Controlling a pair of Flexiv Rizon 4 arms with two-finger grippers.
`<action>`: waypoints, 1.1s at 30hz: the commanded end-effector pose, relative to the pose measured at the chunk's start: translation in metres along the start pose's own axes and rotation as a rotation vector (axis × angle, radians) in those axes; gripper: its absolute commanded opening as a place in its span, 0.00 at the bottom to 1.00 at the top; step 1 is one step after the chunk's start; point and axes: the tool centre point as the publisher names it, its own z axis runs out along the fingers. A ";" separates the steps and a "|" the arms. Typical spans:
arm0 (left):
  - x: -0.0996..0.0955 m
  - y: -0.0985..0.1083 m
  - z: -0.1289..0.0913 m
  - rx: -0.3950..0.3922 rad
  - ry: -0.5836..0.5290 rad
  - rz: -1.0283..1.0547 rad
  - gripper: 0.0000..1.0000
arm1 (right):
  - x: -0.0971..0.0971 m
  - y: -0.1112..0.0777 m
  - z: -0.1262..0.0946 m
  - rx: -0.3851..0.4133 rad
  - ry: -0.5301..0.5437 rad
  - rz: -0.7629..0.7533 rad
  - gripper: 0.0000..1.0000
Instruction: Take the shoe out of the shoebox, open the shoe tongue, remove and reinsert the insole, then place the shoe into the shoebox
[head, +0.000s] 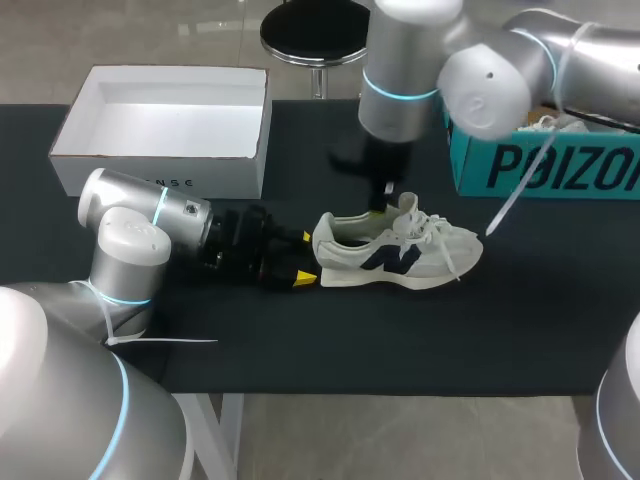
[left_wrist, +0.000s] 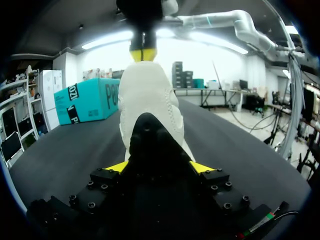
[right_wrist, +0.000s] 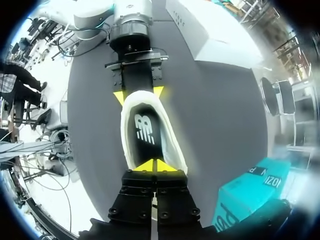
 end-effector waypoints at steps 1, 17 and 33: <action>-0.001 0.001 0.002 -0.002 0.001 0.000 0.00 | -0.003 0.012 0.013 0.086 0.026 -0.015 0.00; -0.001 0.001 0.002 -0.002 0.001 0.000 0.00 | -0.004 0.004 0.035 0.171 0.093 -0.029 0.13; -0.001 0.001 0.002 -0.002 0.001 0.000 0.00 | -0.003 -0.005 0.051 0.176 0.133 -0.022 0.41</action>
